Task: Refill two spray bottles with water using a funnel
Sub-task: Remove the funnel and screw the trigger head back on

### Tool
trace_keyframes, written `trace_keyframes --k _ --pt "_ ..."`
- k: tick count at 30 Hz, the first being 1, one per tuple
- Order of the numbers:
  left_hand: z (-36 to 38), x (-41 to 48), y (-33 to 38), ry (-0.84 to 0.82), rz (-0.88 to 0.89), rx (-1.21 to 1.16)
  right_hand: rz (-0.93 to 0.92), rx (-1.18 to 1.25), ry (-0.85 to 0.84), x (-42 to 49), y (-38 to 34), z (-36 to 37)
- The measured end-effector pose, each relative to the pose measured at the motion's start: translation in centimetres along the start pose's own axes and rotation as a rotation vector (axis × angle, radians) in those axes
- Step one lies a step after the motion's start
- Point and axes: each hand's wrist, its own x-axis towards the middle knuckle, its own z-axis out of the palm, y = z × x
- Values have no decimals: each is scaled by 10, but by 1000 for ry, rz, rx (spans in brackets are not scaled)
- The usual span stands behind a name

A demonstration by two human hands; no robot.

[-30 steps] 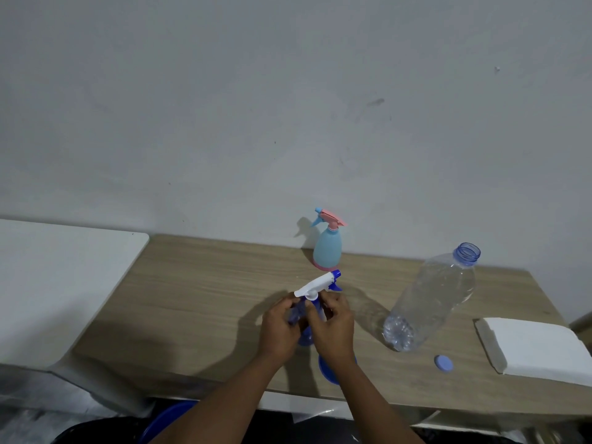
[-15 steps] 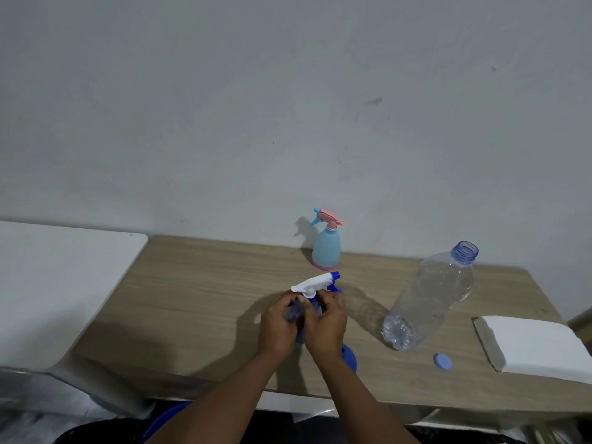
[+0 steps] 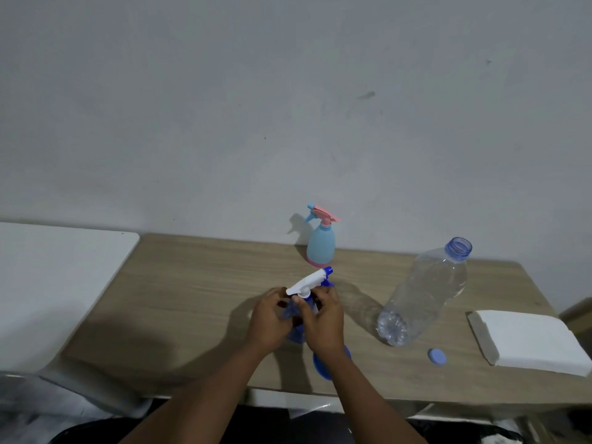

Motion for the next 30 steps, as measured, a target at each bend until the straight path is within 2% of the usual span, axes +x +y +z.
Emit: trace_keyframes --k 5,8,13,15,18,21,23,25,27,30 --pt "2 -1 -1 16 -6 48 36 -5 111 -4 -1 11" --pt "2 -2 -3 27 -24 49 60 26 123 -7 -5 11" --pt "12 -6 -3 94 -100 -21 269 259 228 -5 -16 7" --pt "16 -8 -6 83 -101 -44 238 265 175 -4 -17 7" --pt "10 -14 -14 -19 -137 -33 137 183 52 2 -10 7" --pt "-8 -29 -30 -41 -218 163 97 151 -3 15 -4 2" --pt "-26 -39 -50 -23 -258 465 85 169 -36 23 -8 -4" --pt "-41 -44 -70 -127 -361 697 79 179 -27 31 -18 -7" --pt "-51 -47 -84 -251 -489 769 80 182 -12 37 -26 -8" --pt "-58 -50 -92 -403 -535 810 93 136 -20 45 -31 -7"
